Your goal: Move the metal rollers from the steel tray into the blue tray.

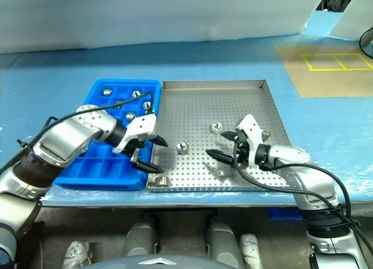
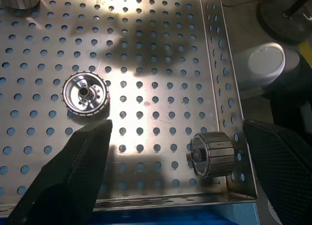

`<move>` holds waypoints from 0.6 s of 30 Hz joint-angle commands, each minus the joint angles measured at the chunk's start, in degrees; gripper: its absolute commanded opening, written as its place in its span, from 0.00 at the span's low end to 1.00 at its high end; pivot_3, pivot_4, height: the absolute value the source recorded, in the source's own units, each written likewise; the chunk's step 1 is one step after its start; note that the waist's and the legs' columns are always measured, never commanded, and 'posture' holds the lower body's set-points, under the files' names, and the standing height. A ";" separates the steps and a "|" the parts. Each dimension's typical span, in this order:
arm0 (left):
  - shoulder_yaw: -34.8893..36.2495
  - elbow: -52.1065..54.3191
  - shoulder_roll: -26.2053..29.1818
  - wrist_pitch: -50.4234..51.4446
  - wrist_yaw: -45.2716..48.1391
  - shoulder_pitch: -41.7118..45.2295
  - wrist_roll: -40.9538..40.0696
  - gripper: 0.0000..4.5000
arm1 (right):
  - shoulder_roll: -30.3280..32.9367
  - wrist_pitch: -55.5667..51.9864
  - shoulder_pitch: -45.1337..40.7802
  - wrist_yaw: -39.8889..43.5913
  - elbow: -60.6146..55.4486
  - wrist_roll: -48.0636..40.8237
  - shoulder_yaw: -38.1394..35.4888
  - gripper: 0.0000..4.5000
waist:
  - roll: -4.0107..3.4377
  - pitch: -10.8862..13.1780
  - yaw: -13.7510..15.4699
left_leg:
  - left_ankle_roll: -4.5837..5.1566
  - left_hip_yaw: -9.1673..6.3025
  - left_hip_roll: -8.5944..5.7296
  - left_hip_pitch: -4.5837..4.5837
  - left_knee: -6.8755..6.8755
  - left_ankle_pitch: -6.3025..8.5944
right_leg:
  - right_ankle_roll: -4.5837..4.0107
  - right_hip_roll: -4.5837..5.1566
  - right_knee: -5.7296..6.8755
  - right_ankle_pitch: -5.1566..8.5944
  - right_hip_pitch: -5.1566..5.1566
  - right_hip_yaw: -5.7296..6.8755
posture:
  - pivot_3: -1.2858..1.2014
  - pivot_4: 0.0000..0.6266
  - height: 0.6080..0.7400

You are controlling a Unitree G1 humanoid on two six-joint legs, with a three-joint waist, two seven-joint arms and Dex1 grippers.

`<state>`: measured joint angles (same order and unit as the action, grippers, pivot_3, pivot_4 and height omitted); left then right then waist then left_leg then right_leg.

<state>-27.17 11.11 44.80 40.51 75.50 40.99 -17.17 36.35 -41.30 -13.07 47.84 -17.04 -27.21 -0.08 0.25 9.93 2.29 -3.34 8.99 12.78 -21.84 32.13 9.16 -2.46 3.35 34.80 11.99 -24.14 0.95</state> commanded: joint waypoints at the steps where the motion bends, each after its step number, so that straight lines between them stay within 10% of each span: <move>1: -1.45 2.47 1.46 -2.71 1.42 -0.76 2.62 1.00 | 0.63 0.22 0.00 0.20 -3.10 -1.32 -0.93 1.00 | 0.00 0.00 0.00 | 0.00 0.00 0.00 0.00 0.00 0.00 | 0.00 0.00 0.00 0.00 0.00 0.00 | 0.44 0.24 1.00; 18: -6.35 2.69 -0.83 -4.55 1.98 -1.13 10.37 1.00 | 0.59 -1.01 1.27 -0.78 -5.04 -1.52 -0.94 1.00 | -0.02 -0.01 0.00 | 0.00 0.00 0.00 0.09 0.02 0.00 | 0.00 0.00 0.03 0.00 0.09 0.00 | 0.43 0.24 1.00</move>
<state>-33.13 12.55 44.14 36.54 77.13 39.71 -7.50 36.36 -42.23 -12.08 47.13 -19.09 -27.36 -0.06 0.23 9.92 2.29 -3.35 8.99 12.77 -21.75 32.15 9.16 -2.46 3.34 34.82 11.99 -24.04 0.95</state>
